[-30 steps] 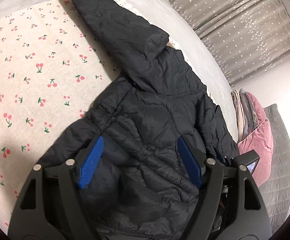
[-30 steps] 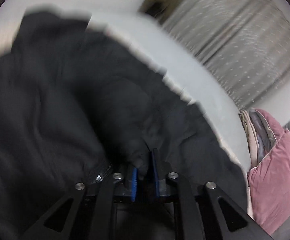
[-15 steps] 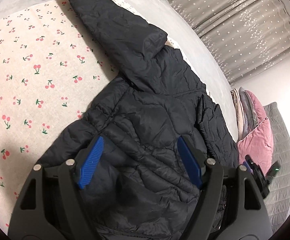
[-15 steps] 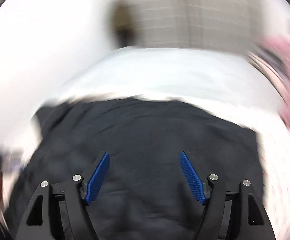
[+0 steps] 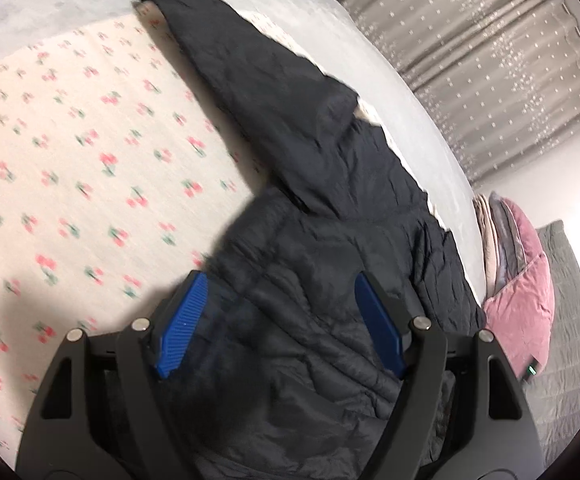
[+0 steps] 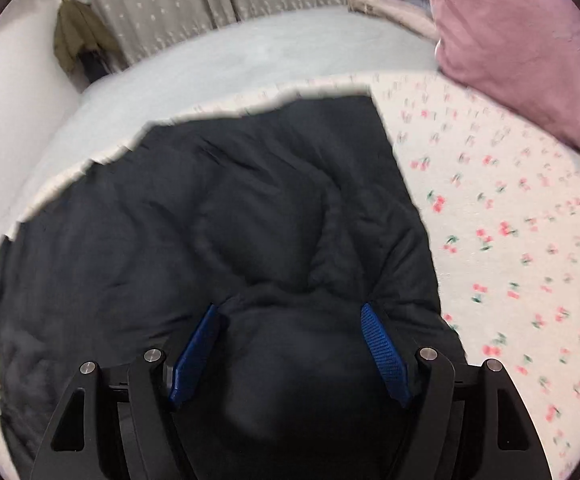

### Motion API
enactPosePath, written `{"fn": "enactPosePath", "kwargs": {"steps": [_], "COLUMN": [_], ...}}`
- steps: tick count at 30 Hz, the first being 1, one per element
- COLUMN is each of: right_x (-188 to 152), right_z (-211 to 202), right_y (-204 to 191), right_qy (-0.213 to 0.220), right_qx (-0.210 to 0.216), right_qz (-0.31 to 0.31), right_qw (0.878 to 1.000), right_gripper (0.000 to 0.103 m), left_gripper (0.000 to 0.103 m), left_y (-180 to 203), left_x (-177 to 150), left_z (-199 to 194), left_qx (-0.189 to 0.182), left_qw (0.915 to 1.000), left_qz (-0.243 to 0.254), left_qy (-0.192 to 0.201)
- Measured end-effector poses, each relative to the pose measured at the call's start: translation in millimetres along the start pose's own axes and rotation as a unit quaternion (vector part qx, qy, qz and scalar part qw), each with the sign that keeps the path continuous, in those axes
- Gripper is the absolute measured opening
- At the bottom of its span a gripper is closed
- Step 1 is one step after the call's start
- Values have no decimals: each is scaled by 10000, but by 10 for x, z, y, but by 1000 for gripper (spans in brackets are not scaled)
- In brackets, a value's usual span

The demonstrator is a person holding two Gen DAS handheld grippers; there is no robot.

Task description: Fold large clothes

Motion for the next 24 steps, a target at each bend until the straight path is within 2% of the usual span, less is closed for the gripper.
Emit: {"fn": "enactPosePath", "kwargs": {"steps": [3,7,9,12,14,16,19,21,22,24], "right_x": [-222,-694,-949,-1167,-1272,-1363,-1453,-1493,-1505,-1517], "right_z": [-445,-947,-1216,-1364,-1299,-1189,-1161,-1157,-1145,-1108], "right_y": [-33,-53,-90,-284,-419,-529,-613,-649,-658,-651], "right_qy": [80,85,159,407,529,463,561,714,782,790], "right_qx": [390,912,1091,1278,1104,950,820,567,418,302], "right_qz": [68,58,-50,-468,-817,-1142,-1420,-1677,-1800,-1853], "right_qw": [9992,9958,9939,9899,9891,9878,9849,9816,9797,9790], "right_gripper": [75,78,80,81,81,81,81,81,81,81], "left_gripper": [76,76,76,76,76,76,76,76,76,76], "left_y": [-147,-496,-603,-759,-882,-970,-1050,-1161,-1191,-1224], "left_x": [182,592,789,1118,1313,1513,1787,1967,2019,2104], "left_z": [-86,-180,-196,-155,-93,-2,250,441,504,584], "left_qx": [164,172,288,498,604,608,545,586,605,528], "left_qw": [9998,9975,9968,9962,9952,9947,9950,9933,9921,9885], "left_qz": [-33,-599,-624,-516,-595,-649,-684,-866,-954,-1087], "left_qy": [124,319,412,491,488,512,478,487,544,910]}}
Point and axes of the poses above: each gripper's, at about its wrist camera, not at the fingertips, and z roughly the way its jaws point, y to its right, x to its top, the point moved 6 cm from there along z, roughly the way its jaws point, and after that the axes turned 14 degrees about -x, right-handed, at the moved point
